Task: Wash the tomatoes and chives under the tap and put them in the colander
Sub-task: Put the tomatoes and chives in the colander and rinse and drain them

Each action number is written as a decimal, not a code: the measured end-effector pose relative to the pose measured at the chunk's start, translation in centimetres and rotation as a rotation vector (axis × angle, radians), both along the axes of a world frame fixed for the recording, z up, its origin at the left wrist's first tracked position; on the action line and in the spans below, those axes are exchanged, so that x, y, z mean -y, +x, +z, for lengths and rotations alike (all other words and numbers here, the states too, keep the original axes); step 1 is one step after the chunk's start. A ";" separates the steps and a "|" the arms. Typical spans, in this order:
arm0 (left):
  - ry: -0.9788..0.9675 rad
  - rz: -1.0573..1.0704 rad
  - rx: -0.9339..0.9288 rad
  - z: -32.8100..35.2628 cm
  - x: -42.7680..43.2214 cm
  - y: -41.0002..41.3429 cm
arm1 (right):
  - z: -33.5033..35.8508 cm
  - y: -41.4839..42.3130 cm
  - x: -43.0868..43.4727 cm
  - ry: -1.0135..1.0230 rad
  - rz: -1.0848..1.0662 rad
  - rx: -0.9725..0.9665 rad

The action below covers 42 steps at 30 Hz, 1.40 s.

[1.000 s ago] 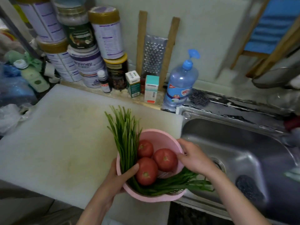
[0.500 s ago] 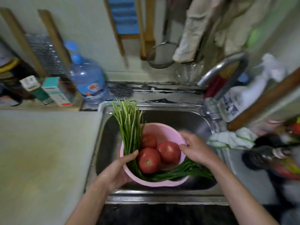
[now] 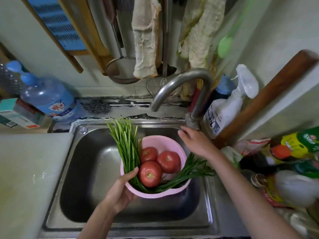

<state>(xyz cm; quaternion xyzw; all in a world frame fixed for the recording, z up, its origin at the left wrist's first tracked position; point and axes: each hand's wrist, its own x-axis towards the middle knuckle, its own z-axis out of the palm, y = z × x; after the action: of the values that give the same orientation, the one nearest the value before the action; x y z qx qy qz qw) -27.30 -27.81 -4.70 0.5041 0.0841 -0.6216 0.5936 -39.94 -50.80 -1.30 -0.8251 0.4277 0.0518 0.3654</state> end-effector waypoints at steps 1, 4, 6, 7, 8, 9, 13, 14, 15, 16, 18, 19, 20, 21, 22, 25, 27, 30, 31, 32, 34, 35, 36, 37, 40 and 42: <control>-0.001 0.000 0.013 0.1 0.3 0.3 | -0.5 0.5 0.2 -0.002 0.018 -0.008; -0.007 -0.035 0.060 0.3 0.6 1.3 | -1.8 0.6 0.0 -0.016 -0.062 0.083; 0.000 -0.041 0.070 0.2 0.8 1.8 | -2.2 0.1 -0.2 -0.024 -0.089 0.123; 0.001 -0.046 0.065 0.2 0.9 2.1 | -2.3 -0.2 -0.1 -0.021 -0.088 0.126; 0.007 -0.048 0.063 -0.1 0.9 2.3 | -2.5 -0.4 -0.1 -0.012 -0.079 0.131; 0.010 -0.051 0.061 -0.3 1.0 2.4 | -2.5 -0.6 -0.1 -0.003 -0.066 0.137; 0.018 -0.102 0.093 -1.0 1.8 3.3 | -2.6 -0.6 0.0 0.031 -0.092 0.176; 0.009 -0.126 0.108 -1.1 2.0 3.5 | -2.3 -0.6 0.0 0.032 -0.082 0.163; 0.001 -0.148 0.116 -1.2 2.1 3.6 | -2.0 -0.6 -0.2 0.019 -0.053 0.117; 0.000 -0.165 0.117 -1.4 2.0 3.8 | -1.6 -0.8 -0.5 -0.044 -0.002 0.031; 0.005 -0.192 0.113 -1.8 1.8 4.1 | -0.3 -1.1 -1.8 -0.367 0.045 -0.084; 0.009 -0.207 0.116 -2.0 1.7 4.2 | 0.5 -1.0 -2.9 -0.531 0.031 -0.043; 0.013 -0.226 0.125 -2.2 1.6 4.2 | 1.4 -0.6 -4.2 -0.622 0.023 0.034; 0.018 -0.246 0.138 -2.4 1.6 4.3 | 2.1 0.0 -5.3 -0.597 0.043 0.103; 0.026 -0.266 0.155 -2.5 1.6 4.2 | 2.5 0.9 -6.2 -0.478 0.077 0.163; 0.043 -0.331 0.204 -2.7 2.0 3.8 | 0.4 4.8 -7.5 -0.006 0.163 0.132; 0.039 -0.379 0.224 -2.6 2.3 3.5 | -1.8 7.7 -7.6 0.120 0.040 0.298; 0.060 -0.388 0.186 -2.3 2.2 3.3 | -3.1 11.5 -7.8 0.164 -0.208 0.410; 0.070 -0.378 0.165 -2.4 2.1 3.3 | -3.1 12.3 -8.1 0.137 -0.267 0.439; 0.071 -0.370 0.150 -2.5 1.9 3.4 | -2.8 13.0 -8.2 0.118 -0.320 0.460; 0.069 -0.362 0.142 -2.5 1.6 3.6 | -2.3 14.0 -8.3 0.139 -0.367 0.473; 0.065 -0.359 0.142 -2.5 1.4 3.7 | -2.2 14.2 -8.2 0.190 -0.381 0.486; 0.064 -0.354 0.142 -2.6 1.3 3.8 | -2.1 14.3 -8.0 0.274 -0.397 0.516; 0.063 -0.345 0.137 -2.8 1.0 3.9 | -2.0 14.3 -7.8 0.392 -0.413 0.559; 0.058 -0.326 0.150 -3.1 0.4 4.2 | -2.4 13.9 -7.0 0.674 -0.387 0.654; 0.054 -0.348 0.192 -3.1 0.4 4.5 | -3.1 13.8 -6.8 0.687 -0.380 0.730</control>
<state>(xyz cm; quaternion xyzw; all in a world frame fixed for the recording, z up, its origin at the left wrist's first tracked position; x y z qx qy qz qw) -22.75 -28.22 -7.77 0.5836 -0.0447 -0.6615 0.4688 -26.17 -44.00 -4.38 -0.5303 0.3730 -0.1687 0.7424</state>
